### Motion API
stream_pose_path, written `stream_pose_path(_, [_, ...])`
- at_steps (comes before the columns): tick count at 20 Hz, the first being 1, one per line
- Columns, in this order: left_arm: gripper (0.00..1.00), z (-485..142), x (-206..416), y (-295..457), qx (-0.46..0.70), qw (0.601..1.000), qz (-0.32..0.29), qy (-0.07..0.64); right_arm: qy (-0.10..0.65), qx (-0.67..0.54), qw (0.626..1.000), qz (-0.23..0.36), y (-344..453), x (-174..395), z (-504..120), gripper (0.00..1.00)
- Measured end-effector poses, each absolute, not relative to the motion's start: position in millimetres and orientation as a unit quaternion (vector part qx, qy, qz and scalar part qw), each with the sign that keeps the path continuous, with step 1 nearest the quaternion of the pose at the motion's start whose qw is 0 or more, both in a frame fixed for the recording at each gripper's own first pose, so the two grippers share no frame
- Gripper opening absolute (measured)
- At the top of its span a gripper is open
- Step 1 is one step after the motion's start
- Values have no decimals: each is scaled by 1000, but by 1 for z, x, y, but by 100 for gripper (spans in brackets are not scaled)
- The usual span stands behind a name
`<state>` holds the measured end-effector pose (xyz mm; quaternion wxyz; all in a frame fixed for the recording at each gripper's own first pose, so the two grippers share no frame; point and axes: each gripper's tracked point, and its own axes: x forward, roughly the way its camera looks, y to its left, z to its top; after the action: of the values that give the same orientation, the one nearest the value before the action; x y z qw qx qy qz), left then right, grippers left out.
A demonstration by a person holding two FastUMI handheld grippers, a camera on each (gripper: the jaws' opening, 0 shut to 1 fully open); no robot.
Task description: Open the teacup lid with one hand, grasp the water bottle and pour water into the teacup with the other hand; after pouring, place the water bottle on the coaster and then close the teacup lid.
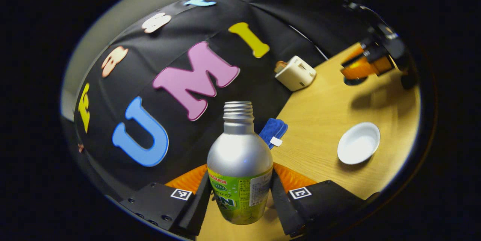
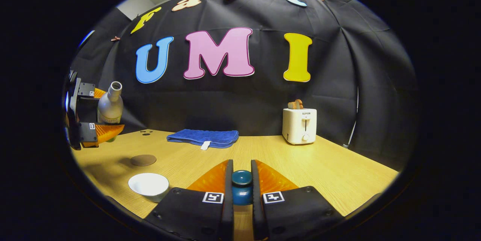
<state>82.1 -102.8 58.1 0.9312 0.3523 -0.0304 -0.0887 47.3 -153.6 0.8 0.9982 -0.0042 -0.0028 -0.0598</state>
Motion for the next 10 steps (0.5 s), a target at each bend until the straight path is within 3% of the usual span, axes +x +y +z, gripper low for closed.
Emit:
stream_pose_path(4, [78, 81, 108, -86, 159, 981, -87, -71, -3, -4, 998, -60, -153, 47, 1, 23])
stream_pose_path(10, [80, 53, 159, -57, -6, 997, -60, -58, -3, -4, 998, -60, -153, 47, 1, 23])
